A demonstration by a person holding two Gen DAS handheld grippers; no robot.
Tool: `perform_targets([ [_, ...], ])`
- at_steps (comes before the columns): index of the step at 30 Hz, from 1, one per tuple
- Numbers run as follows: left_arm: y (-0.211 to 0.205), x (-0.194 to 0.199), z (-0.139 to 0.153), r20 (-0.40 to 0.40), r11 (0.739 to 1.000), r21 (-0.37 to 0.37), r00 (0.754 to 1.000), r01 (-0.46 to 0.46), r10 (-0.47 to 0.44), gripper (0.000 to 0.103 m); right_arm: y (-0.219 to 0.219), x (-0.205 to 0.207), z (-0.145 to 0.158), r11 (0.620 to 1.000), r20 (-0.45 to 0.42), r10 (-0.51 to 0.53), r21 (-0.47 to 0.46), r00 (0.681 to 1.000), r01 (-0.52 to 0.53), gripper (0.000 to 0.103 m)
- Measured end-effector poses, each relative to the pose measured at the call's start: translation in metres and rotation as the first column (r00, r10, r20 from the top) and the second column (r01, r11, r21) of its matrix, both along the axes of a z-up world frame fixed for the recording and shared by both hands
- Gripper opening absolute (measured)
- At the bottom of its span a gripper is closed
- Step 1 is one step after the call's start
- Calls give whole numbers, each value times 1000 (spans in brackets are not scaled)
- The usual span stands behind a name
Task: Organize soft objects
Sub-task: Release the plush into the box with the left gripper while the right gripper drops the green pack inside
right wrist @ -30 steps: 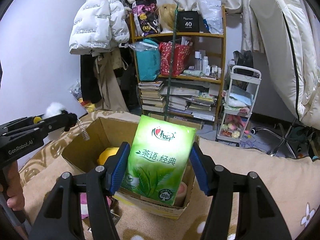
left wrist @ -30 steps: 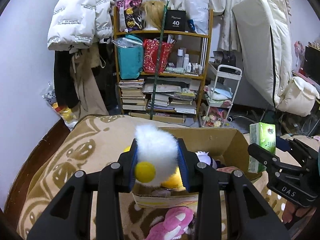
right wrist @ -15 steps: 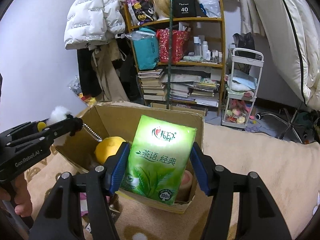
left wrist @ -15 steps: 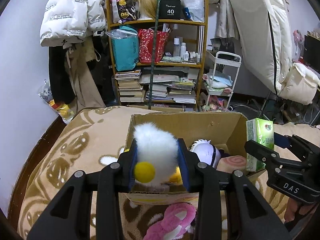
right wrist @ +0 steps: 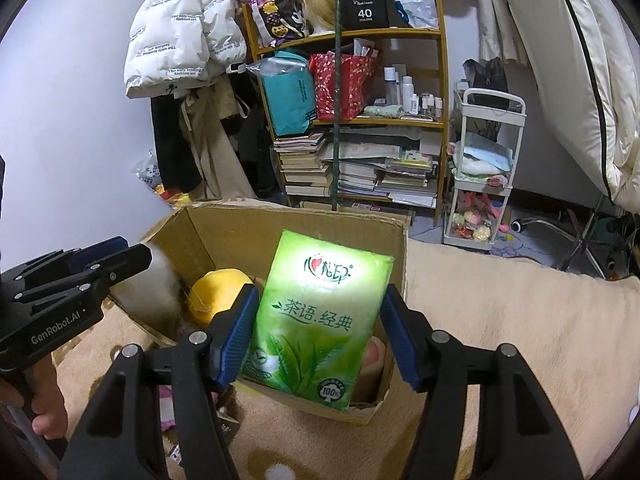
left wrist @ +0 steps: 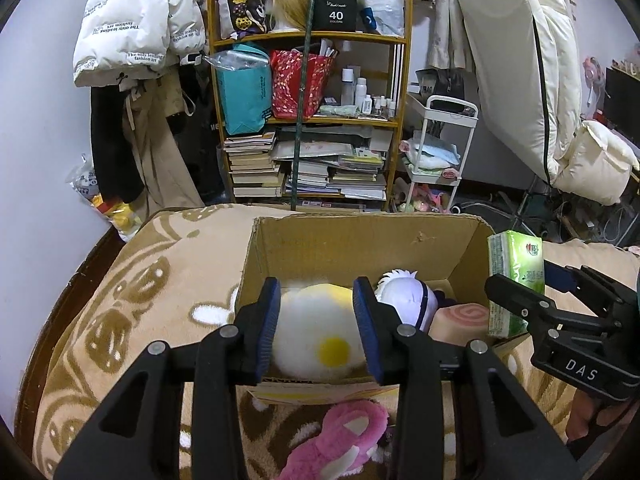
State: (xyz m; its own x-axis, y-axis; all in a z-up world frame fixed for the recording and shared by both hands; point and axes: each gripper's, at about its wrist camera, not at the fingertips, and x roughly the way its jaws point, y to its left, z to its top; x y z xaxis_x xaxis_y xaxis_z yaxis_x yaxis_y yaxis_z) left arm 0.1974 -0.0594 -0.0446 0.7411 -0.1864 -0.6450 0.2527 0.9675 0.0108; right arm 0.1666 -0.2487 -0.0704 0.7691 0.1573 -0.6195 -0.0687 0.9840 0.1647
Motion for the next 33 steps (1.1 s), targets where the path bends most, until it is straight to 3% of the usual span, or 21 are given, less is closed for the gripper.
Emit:
perform_targets([
  [2,0,2,0,-5,1000,7,1000,0,0,52,-1,-1,-1,1000,-4,5,21,1000,-5,68],
  [9,5,3,1,-1,1000,11,1000,-24,24,55,2,-4,0,999,7,24,29,1000,-24,74],
  [14,8,4,0,-3,999,26,999,-43,43,57,5,-8,3,999,31,28,14,999,-28,89],
  [22,7,2,2,11,995,75,998,-59,59,75,4,-5,3,999,9,33,26,999,-33,94],
  [33,27,-10,14,2,993,44,993,-114,114,89,5,-16,9,999,9,14,31,1000,-14,102],
])
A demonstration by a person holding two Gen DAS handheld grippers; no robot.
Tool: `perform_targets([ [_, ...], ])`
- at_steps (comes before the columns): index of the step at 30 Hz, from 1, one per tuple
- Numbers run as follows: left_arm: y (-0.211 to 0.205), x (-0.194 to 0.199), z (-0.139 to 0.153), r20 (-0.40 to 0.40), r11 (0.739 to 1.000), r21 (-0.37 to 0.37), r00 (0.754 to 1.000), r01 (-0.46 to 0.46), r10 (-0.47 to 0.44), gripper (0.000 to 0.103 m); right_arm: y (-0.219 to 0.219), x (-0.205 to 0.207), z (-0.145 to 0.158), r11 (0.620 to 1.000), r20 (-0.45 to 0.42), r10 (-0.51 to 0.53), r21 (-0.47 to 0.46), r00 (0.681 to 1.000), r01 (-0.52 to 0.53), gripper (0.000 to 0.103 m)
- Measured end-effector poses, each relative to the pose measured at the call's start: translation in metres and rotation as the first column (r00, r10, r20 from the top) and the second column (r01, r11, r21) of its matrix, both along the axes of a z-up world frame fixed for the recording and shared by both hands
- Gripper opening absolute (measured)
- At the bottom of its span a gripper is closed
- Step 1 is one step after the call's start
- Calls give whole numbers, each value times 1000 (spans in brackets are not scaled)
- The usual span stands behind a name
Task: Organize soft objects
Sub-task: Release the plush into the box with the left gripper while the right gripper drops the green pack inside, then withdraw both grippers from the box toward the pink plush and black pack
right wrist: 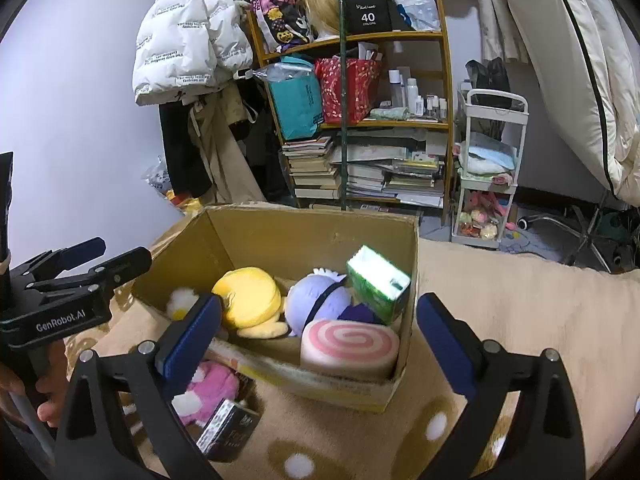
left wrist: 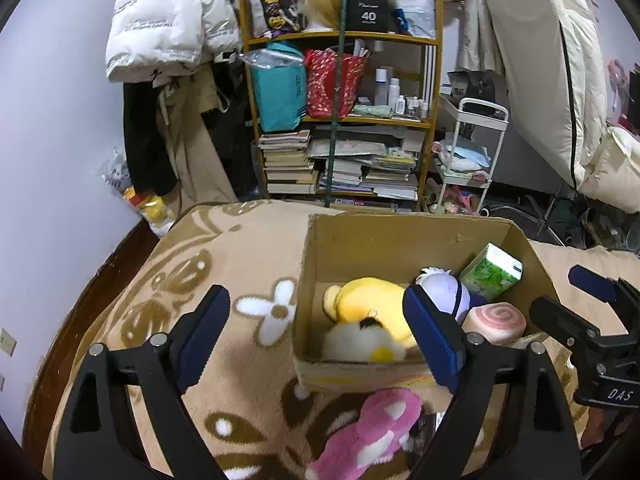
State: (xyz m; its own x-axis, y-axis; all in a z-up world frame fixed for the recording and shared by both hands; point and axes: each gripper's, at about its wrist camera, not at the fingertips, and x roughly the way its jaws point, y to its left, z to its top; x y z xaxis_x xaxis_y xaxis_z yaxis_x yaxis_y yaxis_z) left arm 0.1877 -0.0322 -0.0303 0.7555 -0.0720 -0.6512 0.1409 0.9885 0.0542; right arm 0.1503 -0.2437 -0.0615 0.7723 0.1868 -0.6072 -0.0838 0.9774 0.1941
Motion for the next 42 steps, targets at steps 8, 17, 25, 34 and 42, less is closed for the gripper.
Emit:
perform_targets([
  [8,23,-20,6,-39,997,-64,999,-35,33,92,10,-23,8,1000,7,14,-23,1000,-14,103],
  [17,42,-47,11,-79,997,-60,996,-46,41,92,13,-53,17,1000,-4,10,4,1000,-10,103],
  [25,33,-74,9,-93,1000,-2,996,-2,2,92,15,-71,14,1000,-46,4,18,999,-3,103],
  [34,27,-83,-9,-164,999,29,986,30,-25,92,24,-78,5,1000,-86,18,8,996,-18,103],
  [42,23,-72,-21,-204,999,18,978,41,-36,92,38,-71,-9,998,-125,59,-15,990,-61,103],
])
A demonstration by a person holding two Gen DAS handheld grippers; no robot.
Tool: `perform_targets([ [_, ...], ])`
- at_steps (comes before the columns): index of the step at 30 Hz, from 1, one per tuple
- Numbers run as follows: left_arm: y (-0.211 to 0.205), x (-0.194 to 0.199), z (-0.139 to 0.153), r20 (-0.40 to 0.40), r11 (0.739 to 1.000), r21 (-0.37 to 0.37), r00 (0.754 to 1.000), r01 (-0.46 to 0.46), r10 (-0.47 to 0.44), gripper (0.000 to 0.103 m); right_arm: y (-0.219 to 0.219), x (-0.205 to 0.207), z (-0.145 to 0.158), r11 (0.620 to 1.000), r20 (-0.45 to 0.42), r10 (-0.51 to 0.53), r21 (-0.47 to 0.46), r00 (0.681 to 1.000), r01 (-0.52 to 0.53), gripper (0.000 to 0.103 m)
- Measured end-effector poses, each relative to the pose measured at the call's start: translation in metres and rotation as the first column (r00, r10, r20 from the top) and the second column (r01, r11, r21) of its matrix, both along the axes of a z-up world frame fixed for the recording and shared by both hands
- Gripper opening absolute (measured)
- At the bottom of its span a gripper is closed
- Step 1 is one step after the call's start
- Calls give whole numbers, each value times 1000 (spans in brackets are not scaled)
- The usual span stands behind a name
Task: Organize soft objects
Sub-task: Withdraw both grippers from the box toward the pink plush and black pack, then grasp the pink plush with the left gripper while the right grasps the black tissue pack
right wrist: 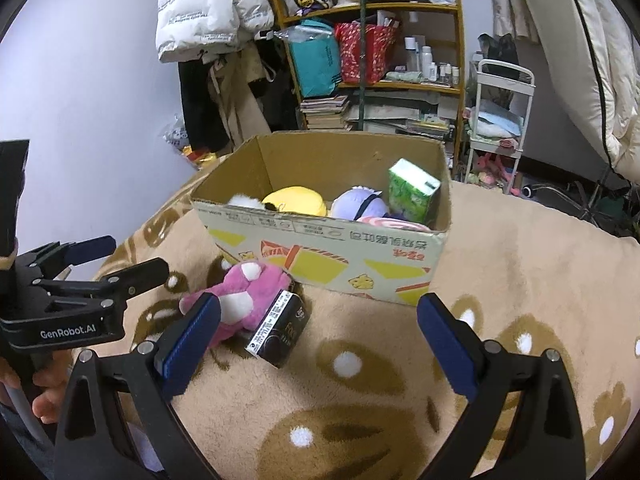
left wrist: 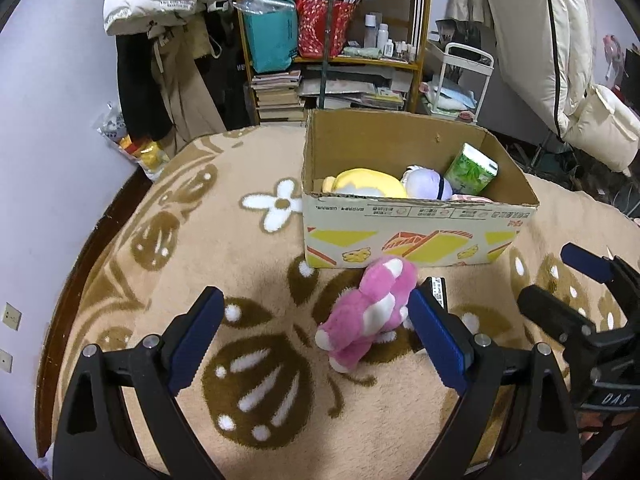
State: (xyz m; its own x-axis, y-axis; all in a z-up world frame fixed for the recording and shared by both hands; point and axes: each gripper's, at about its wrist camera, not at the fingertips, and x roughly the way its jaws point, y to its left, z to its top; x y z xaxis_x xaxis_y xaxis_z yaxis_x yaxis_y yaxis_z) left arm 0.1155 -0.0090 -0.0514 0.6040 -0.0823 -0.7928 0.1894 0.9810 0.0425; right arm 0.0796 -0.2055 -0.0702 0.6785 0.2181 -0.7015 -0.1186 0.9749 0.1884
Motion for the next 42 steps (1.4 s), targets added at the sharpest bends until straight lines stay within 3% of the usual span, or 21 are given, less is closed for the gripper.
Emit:
perform_targets([
  [7,2,17,-9,-35,999,-42,999,-5,3,92,9,10,-11,1000,-28,27,-14,999,-27,103],
  [15,-7,30,-20,-53,999,-38,998,16,-18,92,15,24,-28,999,-84,26,-19,996,-28,103],
  [34,-26,60,-68,-227,998,-47,972,51,-60,92,40,41,-72,991,-253,126,-13,959,-133,103],
  [42,-32,65,-90,-292,997,-35,953,66,-74,92,52,47,-83,986,-293,148,-32,945,-165,86],
])
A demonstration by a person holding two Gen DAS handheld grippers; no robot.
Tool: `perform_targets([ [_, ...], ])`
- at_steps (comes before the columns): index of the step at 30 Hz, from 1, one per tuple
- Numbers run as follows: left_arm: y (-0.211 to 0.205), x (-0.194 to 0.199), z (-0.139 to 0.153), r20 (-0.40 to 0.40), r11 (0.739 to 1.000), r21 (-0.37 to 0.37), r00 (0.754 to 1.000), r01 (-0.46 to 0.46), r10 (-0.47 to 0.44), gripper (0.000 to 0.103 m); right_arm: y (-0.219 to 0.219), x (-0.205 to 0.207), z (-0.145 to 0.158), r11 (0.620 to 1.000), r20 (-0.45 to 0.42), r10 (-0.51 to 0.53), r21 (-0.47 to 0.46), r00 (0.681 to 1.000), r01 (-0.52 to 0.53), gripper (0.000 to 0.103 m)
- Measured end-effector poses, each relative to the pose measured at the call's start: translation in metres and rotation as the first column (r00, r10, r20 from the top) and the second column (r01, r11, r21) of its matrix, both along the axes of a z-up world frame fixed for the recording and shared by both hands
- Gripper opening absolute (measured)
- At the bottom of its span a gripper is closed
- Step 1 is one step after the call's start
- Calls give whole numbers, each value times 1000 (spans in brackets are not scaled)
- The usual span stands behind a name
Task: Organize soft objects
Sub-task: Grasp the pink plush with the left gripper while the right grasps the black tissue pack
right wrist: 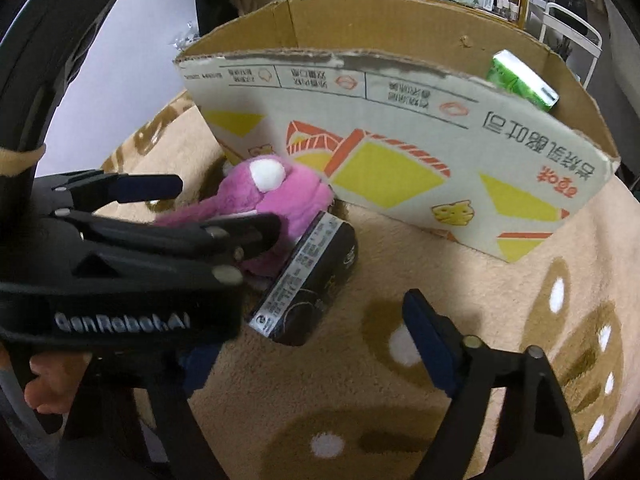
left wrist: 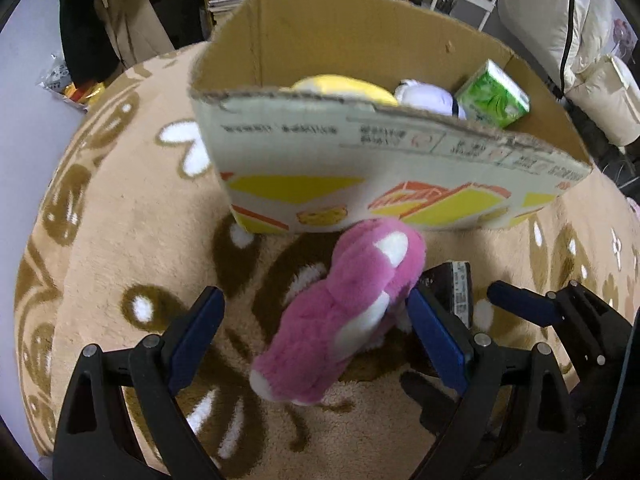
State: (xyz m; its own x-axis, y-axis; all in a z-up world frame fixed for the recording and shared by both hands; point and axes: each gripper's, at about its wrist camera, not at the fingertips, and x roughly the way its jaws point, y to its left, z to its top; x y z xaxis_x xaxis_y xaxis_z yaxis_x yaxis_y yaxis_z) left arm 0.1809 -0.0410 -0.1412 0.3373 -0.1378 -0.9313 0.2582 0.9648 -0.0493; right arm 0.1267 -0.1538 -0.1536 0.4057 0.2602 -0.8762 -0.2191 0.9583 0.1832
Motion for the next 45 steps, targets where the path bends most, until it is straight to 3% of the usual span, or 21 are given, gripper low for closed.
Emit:
perform_targets([
  [3,-4,1,-11,-25,1000,20,1000,9,-9,92,-2,5,-9,1000,-41,-15,15,999,16,83],
  [5,-6,2,-17,-42,1000,21,999,11,-10,92,-3,8,-14,1000,-62,-24,17,998,25,71],
  [12,-5,8,-26,-72,1000,-21,997,8,-9,82,-11,13,-21,998,-91,-57,6,994,57,49],
  [13,-5,7,-27,-69,1000,-26,998,5,-7,82,-16,13,-20,998,-90,-61,5,994,62,36],
  [14,-5,7,-27,-66,1000,-30,998,5,-7,81,-16,13,-20,998,-94,-63,6,994,63,32],
  [16,-4,6,-27,-67,998,-54,998,14,-18,70,-18,13,-20,998,-97,-66,12,993,68,31],
  [22,-2,0,-32,-77,995,-103,997,10,-18,59,-25,9,-15,997,-94,-75,-16,993,74,30],
  [39,-3,-29,-25,-34,997,-77,999,-27,24,54,-16,8,-12,990,-56,-106,-99,993,101,24],
  [45,-7,-42,-12,-11,999,-45,1000,-15,15,50,-28,4,1,991,-12,-119,-60,993,118,24],
])
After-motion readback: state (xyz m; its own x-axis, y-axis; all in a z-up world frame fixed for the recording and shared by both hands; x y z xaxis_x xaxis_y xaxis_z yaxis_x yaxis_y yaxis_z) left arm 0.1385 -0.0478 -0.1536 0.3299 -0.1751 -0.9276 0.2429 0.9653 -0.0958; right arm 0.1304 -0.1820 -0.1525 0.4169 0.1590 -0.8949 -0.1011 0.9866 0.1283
